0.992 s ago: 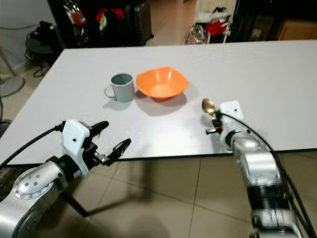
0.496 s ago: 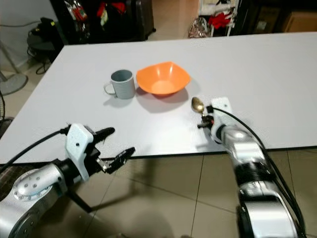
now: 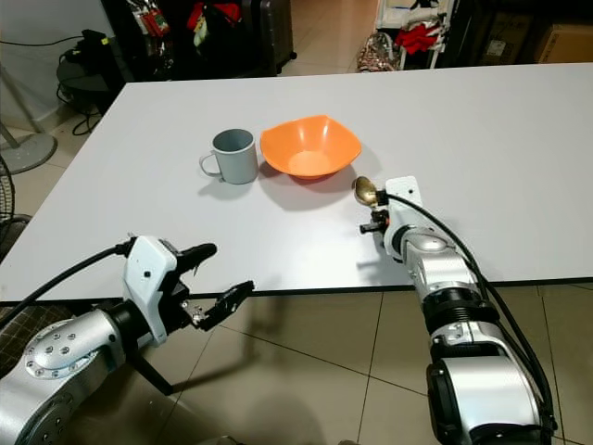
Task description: Setting the table
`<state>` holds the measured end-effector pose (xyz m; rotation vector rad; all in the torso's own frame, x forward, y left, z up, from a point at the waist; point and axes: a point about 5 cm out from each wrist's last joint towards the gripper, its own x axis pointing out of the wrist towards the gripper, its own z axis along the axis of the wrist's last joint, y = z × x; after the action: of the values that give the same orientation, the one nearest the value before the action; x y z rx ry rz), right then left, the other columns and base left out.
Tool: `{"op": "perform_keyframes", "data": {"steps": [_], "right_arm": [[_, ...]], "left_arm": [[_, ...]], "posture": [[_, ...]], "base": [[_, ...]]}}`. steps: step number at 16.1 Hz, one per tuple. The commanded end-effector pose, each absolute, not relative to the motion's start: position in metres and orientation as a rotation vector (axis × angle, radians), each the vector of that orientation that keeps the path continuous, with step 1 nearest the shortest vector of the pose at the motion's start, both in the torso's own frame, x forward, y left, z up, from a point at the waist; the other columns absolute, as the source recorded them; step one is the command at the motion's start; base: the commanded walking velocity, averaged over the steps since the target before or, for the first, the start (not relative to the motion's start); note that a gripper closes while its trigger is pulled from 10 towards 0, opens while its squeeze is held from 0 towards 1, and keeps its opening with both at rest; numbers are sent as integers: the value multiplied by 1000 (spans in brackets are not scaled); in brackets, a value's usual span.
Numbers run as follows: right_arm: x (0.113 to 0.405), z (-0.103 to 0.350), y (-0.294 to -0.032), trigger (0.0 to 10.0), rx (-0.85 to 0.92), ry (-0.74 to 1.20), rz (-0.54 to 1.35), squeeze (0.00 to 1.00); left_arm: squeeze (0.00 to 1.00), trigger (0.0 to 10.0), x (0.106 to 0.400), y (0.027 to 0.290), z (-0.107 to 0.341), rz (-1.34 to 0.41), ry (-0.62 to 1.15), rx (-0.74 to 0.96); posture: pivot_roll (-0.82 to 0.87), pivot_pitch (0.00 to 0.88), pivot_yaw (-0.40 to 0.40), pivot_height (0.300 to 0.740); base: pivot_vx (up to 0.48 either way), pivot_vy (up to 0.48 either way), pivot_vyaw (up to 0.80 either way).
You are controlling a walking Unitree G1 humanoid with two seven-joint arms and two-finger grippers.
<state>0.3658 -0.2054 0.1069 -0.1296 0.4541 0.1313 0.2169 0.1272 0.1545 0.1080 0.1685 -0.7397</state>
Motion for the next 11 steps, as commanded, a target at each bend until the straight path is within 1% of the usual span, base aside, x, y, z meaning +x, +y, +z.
{"op": "perform_keyframes", "data": {"steps": [1,4,7,8,10,11], "right_arm": [[366,104,-204,10000,-121,473,113,1000],[363,114,-206,10000,-85,429,71,1000],[333,142,-198,10000,-44,336,71,1000],[319,153,-194,10000,-35,302,74,1000],[294,173,-184,10000,-11,178,94,1000],[283,179,-178,10000,-5,130,106,1000]], "left_arm": [[0,10000,215,127,157,-747,164,120],[0,10000,217,129,160,-734,146,115],[0,10000,223,135,165,-657,113,75],[0,10000,226,140,167,-604,95,67],[0,10000,232,152,173,-433,42,35],[0,10000,233,155,174,-391,26,36]], "posture": [[-58,56,84,740],[-62,44,84,740],[-75,33,95,740],[-78,32,99,740],[-91,29,111,740],[-98,28,110,740]], "base": [[0,0,0],[0,0,0],[0,0,0],[0,0,0],[0,0,0],[0,0,0]]}}
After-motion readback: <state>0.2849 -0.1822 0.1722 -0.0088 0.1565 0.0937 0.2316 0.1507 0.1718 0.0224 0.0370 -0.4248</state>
